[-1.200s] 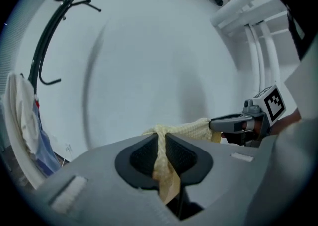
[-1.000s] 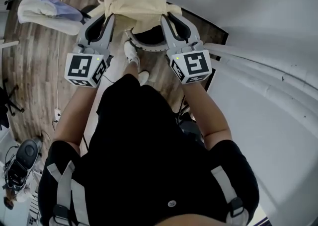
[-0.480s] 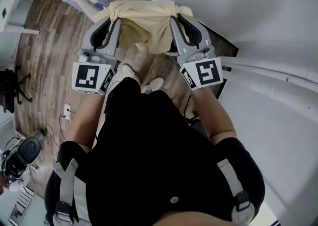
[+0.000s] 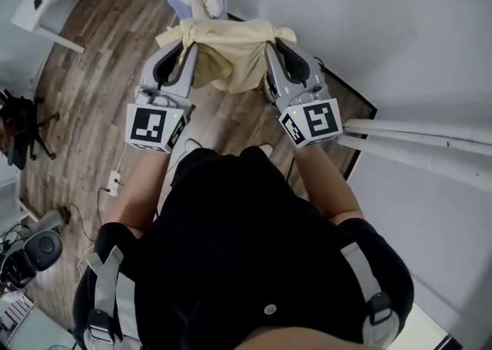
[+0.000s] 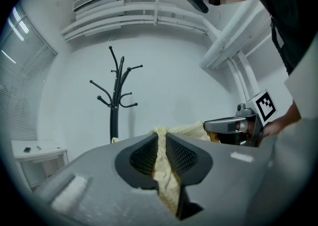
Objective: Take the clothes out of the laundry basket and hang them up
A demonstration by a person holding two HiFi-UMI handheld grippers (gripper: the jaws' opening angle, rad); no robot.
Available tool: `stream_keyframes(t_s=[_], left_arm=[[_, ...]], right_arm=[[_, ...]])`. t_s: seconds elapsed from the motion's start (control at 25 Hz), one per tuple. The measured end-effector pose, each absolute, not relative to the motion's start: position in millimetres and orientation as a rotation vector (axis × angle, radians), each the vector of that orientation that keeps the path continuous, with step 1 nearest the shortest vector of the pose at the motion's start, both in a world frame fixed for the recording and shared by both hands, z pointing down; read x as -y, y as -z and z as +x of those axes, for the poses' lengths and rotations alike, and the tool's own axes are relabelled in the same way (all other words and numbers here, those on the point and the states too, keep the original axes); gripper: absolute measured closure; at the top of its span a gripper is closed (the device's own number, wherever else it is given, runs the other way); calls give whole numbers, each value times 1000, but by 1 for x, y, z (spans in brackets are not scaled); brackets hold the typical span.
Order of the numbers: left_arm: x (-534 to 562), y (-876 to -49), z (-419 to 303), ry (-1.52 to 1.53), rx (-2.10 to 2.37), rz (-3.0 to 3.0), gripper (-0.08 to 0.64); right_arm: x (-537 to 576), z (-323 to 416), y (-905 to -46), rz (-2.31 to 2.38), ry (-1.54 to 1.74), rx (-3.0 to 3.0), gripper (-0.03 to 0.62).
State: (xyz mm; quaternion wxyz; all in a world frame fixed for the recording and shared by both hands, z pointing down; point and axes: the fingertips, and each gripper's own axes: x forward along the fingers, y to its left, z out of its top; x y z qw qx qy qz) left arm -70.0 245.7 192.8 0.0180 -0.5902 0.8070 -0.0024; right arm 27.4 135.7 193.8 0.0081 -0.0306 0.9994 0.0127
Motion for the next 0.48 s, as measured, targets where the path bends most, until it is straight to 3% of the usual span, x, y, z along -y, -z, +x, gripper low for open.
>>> stream_keyframes(t_s=[0.48], left_arm=[[-377,-198,-203,24,-2575,-1748,511]], right_arm=[[-272,-113,-203,55,23,-3148,540]])
